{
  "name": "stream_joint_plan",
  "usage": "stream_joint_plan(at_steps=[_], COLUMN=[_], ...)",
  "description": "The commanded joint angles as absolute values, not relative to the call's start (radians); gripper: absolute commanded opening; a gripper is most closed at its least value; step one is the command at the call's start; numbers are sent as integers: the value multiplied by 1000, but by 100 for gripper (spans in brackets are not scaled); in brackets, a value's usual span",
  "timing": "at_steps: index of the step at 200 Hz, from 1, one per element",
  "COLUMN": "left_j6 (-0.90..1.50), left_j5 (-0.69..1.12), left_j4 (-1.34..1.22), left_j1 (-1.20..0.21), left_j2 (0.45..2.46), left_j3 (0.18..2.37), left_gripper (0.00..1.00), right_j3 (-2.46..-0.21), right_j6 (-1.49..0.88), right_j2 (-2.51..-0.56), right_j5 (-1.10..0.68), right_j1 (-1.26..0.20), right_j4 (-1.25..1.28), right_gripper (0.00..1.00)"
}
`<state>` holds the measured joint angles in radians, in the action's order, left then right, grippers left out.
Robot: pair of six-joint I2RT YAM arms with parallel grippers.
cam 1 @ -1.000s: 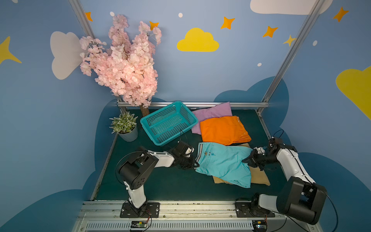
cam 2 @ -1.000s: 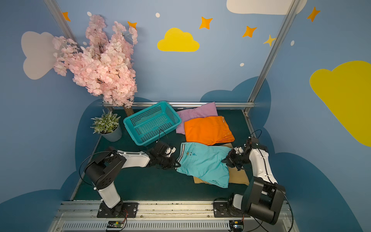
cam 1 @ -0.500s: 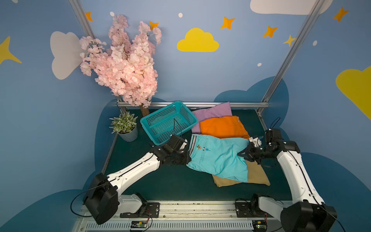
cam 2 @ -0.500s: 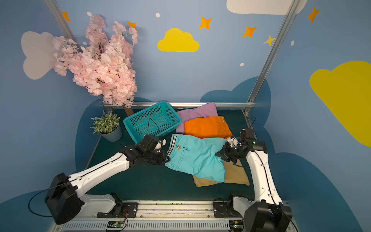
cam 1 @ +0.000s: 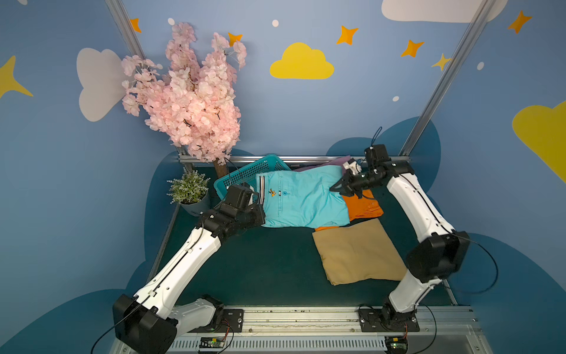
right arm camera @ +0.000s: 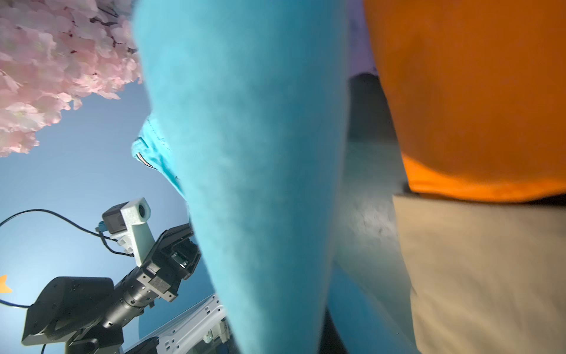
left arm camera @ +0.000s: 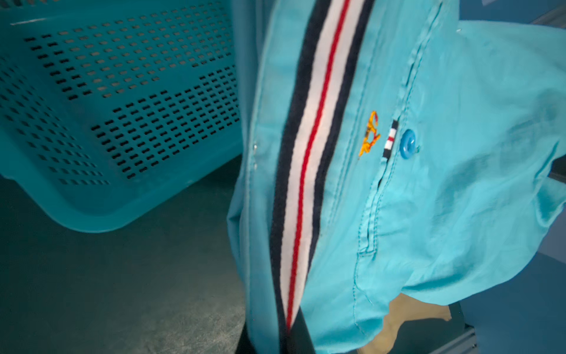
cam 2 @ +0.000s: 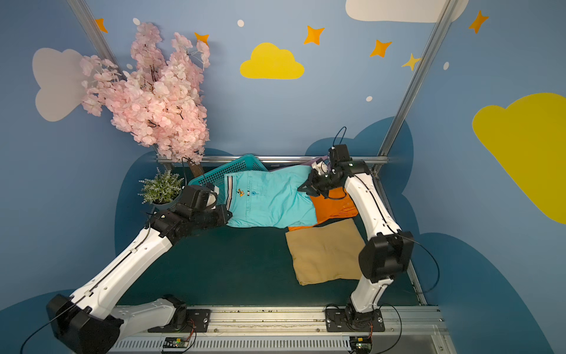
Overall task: Put the folded long pants in the basket
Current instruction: Move the basket to the center of the board.
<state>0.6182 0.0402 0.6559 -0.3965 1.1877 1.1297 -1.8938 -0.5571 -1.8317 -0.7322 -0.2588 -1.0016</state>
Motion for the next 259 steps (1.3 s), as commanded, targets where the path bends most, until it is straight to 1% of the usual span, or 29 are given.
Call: stream_joint_plan(at_steps=[1,22,37,54,76,92,113,132,152,168,183,212,223,259], left_j6=[624,599,602,595,586,585,580,582,586,579,568,562,572,571], left_j5=[8,-23,-70,-61,-64,-55,-45,-37,-25,-15,-13,1,16,64], left_j4=[636,634,640,590,526,506,479,472,463,476,480,507,546,603], left_j1=[-319,-255,-209,-165,-134,-122,-112,-97,-82,-76,-73,-65,-63,-63], left_j2=[1189,1212,1226,1231,1245,1266,1293,1311,1330,1342,1346,1354,1359,1321], left_j3=[1158,1171,1175,1152,1122,1115,1106,1097,1088,1090,1086,1084,1092,1055], left_gripper=[3,2,3,3,2,2,3,3,3,3,3,3,2,3], right_j3=[-2179,-2510,-2649,-2614,-2539,-2541,-2587,-2652,-2637,-2620,-2598,-2583,-2533,-2283], right_j6=[-531,-568,-623,-722,-812,-910,-1010,-997,-964,-961,-930,-801,-789,-755], right_j2=[-2028,-2261,-2388,-2436,-2465,-2508,-2578,-2637,-2664,-2682,-2686,-2663,-2638,-2504], right_j5=[-808,-870,-877,-922,-887,-913,-885,-831,-726,-688,-699,-623,-612,-661], right_j1=[-281,-287,-292,-305,-333,-351,-386,-426,-455,-461,-468,-475,-470,-469], right_j4=[-949,-973,-936,-732,-476,-279,-159,-194,-276,-332,-362,-602,-659,-785], right_gripper=[0,0,0,0,0,0,0,0,0,0,0,0,0,0])
